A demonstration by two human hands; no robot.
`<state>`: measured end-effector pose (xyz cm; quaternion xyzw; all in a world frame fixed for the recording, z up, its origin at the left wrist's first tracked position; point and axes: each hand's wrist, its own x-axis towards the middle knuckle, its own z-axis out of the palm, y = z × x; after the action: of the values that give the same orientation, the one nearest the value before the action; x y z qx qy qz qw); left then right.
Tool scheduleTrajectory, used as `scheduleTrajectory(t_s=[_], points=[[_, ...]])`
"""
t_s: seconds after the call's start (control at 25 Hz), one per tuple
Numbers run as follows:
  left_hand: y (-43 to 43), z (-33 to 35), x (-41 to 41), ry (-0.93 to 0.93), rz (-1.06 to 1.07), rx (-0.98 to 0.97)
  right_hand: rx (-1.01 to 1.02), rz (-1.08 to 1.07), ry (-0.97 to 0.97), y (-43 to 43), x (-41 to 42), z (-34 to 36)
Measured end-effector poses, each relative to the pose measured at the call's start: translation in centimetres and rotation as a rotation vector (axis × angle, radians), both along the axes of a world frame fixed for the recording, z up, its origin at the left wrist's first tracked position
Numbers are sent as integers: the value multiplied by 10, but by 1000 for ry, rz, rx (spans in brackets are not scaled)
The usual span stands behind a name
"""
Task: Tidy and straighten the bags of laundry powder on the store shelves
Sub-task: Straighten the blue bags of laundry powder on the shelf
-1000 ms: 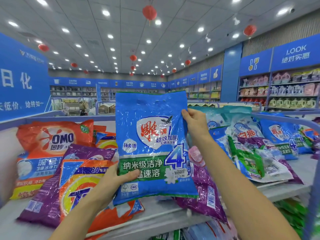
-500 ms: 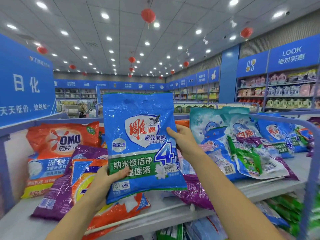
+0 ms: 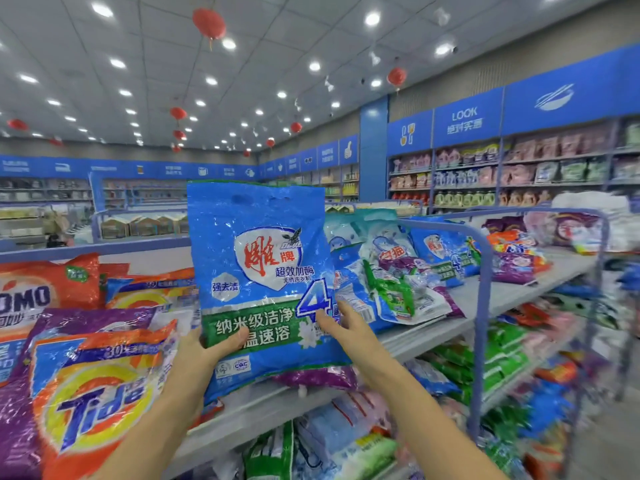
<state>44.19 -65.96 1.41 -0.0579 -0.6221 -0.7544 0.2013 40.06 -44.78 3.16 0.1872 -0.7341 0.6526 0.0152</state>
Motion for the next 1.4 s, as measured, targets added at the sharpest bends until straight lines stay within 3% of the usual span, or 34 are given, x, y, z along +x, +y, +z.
scheduleTrajectory(t_s=[0.32, 0.72, 1.0, 1.16, 1.4], points=[[188, -18, -54, -69, -293, -36, 10, -254, -35, 197, 3, -27], [461, -35, -142, -158, -352, 0, 112, -331, 18, 471, -80, -30], [554, -26, -215, -171, -330, -19, 51, -298, 10, 558, -166, -26], [590, -23, -268, -122, -189, -118, -6, -309, 18, 589, -230, -36], [612, -8, -365, -24, 14, -89, -74, -263, 37, 608, -345, -25]])
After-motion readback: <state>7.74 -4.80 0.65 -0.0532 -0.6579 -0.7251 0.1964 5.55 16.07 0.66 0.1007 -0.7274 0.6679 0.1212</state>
